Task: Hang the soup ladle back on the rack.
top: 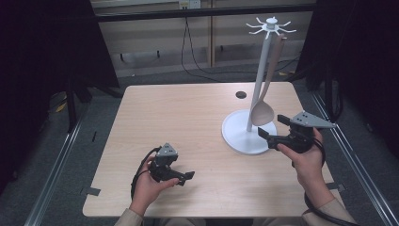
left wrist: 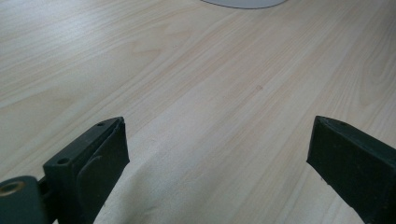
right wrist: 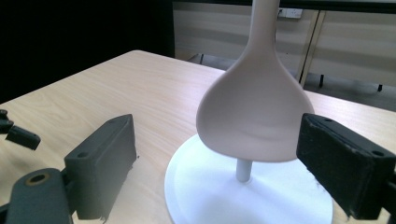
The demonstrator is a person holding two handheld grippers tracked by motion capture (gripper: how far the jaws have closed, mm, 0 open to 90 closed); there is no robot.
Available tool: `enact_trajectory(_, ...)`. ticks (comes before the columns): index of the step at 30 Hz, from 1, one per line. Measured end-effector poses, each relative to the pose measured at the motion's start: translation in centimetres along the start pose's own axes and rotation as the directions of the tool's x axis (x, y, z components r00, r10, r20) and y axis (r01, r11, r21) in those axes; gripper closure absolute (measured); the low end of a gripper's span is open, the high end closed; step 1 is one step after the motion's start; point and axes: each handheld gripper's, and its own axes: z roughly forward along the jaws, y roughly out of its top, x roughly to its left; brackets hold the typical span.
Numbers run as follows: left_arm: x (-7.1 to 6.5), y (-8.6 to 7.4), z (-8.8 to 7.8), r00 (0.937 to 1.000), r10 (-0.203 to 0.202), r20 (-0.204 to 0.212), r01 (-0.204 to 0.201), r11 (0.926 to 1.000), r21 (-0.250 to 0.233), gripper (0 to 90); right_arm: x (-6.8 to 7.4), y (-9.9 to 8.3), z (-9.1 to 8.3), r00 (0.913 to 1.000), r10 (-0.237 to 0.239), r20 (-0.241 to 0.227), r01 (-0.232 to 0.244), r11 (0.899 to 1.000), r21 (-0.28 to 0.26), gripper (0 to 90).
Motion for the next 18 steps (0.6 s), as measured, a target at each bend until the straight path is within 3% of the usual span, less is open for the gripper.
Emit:
enact_trajectory(9, -0.1, 0.0, 0.0, 1.0000, -0.003, -0.002, 0.003, 1.0000, -0.003, 5.1, 0.4, -2.4, -0.4, 1.0000, 0.007, 0.001, -0.007, 1.000, 0.021, 11.5)
enact_trajectory(18, -0.1, 0.1, 0.1, 1.0000, -0.005, -0.003, 0.004, 1.0000, -0.005, 5.1, 1.0, -3.6, -0.5, 0.9999, 0.011, -0.005, -0.011, 1.000, 0.025, 11.5)
